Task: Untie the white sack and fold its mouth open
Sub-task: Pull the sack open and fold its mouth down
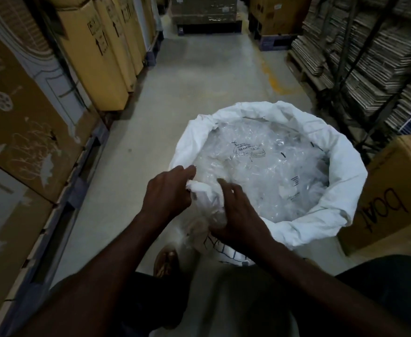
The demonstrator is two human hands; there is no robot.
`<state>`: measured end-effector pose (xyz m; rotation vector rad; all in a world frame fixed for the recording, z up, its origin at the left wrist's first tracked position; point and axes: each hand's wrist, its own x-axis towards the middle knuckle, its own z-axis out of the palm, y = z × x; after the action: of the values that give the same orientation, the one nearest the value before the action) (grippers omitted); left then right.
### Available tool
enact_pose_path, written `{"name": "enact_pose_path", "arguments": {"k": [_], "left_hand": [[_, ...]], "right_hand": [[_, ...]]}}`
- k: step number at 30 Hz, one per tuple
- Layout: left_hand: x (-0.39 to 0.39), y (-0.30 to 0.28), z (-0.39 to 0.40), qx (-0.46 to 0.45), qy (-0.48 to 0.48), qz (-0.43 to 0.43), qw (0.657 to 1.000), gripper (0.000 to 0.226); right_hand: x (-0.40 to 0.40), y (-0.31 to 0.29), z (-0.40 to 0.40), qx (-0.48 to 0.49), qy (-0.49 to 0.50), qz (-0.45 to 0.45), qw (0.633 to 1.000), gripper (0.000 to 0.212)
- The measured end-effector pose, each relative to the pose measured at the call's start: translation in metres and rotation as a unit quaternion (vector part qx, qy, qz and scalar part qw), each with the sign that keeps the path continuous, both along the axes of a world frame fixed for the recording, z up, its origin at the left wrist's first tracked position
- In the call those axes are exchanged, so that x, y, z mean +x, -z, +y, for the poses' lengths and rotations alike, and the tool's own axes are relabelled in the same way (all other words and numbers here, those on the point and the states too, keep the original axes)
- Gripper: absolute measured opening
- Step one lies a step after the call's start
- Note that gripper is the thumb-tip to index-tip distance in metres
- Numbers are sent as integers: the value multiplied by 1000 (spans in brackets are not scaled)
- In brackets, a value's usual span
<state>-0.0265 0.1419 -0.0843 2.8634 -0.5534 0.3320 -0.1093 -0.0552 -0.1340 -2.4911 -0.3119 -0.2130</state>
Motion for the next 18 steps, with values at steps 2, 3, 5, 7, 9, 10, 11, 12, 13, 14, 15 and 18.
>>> {"name": "enact_pose_path", "arguments": {"k": [2, 3, 5, 7, 9, 10, 11, 12, 13, 14, 15, 18], "left_hand": [[-8, 4, -7, 19, -6, 12, 1000, 40], [-12, 5, -11, 34, -7, 38, 999, 46], [-23, 4, -16, 77, -1, 105, 992, 63], [-39, 1, -10, 138, 8, 112, 984, 85], [-56, -2, -6, 165, 36, 45, 985, 87], [-61, -4, -6, 160, 58, 18, 985, 82], [-60, -4, -8, 149, 87, 5, 985, 77], [-56, -2, -10, 145, 117, 15, 982, 74], [-48, 0, -12, 142, 143, 49, 978, 76], [-39, 2, -12, 142, 159, 103, 972, 78], [-31, 4, -12, 145, 166, 160, 962, 79], [-18, 12, -11, 180, 185, 233, 938, 61]], "right_hand": [[4, 2, -4, -64, 14, 5, 998, 92], [4, 4, -3, -109, 13, -15, 994, 78], [6, 8, -2, -179, 15, -78, 981, 57], [8, 13, 2, -226, 10, -126, 966, 44], [9, 21, 3, -253, -9, -178, 951, 34], [9, 26, 4, -256, -23, -200, 946, 32], [8, 32, 4, -253, -35, -222, 941, 30], [7, 35, 3, -250, -43, -240, 937, 26], [5, 39, 3, -248, -48, -259, 932, 22], [3, 41, 2, -247, -55, -271, 929, 21], [0, 41, 1, -249, -65, -279, 925, 22], [-11, 37, -3, -276, -116, -264, 917, 31]]}}
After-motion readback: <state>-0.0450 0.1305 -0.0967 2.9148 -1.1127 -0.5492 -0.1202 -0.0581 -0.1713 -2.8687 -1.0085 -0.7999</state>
